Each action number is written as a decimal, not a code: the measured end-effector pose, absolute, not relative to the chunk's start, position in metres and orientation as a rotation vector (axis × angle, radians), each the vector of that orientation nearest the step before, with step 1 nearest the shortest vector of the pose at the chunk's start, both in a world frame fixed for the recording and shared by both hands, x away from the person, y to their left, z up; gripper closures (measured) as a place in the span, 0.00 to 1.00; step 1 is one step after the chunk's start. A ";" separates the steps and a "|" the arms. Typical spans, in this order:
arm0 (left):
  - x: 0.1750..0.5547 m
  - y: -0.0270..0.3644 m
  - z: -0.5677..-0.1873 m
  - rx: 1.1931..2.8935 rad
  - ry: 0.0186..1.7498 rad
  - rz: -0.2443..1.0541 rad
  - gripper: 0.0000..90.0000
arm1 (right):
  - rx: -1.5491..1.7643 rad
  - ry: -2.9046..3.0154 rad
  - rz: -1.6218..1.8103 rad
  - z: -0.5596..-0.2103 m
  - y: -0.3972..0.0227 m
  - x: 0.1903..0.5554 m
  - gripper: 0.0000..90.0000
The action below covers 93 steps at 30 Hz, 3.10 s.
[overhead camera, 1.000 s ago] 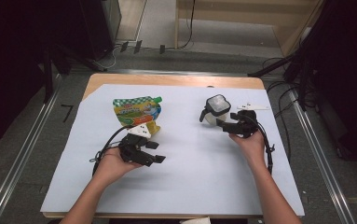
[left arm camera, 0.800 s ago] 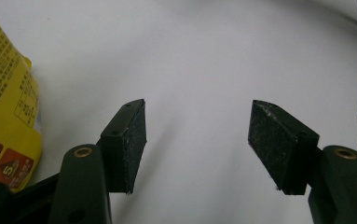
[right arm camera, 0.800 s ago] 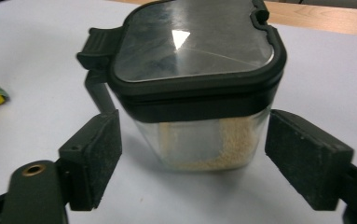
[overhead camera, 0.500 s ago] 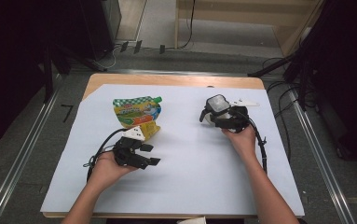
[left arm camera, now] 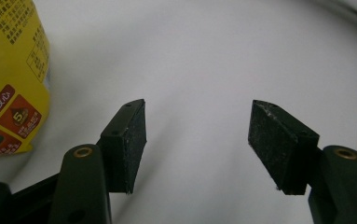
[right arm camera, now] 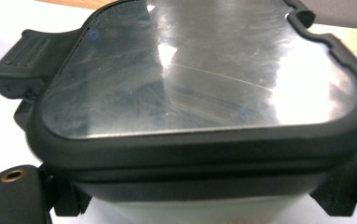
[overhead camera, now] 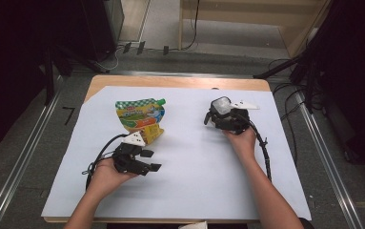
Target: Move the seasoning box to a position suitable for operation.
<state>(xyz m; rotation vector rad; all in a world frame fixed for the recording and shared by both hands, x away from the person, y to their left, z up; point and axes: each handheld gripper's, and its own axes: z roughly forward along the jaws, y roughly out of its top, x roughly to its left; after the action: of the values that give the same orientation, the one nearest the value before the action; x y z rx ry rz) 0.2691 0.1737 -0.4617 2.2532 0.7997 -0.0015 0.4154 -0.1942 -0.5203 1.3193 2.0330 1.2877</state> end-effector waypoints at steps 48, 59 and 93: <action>0.276 0.172 -0.460 2.246 0.786 -0.022 0.42 | 1.231 2.042 1.327 -0.497 -0.180 0.395 0.18; 0.289 0.160 -0.460 2.247 0.745 -0.055 0.42 | 1.161 2.135 1.348 -0.496 -0.165 0.369 0.18; 0.296 0.154 -0.459 2.244 0.736 -0.067 0.43 | 0.914 2.390 1.364 -0.507 -0.106 0.315 0.18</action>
<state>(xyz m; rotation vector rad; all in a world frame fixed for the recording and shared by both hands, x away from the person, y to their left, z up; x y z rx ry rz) 0.2961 0.1538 -0.4593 2.2444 0.7361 -0.0667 0.3154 -0.1063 -0.5066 0.9143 2.3901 1.3636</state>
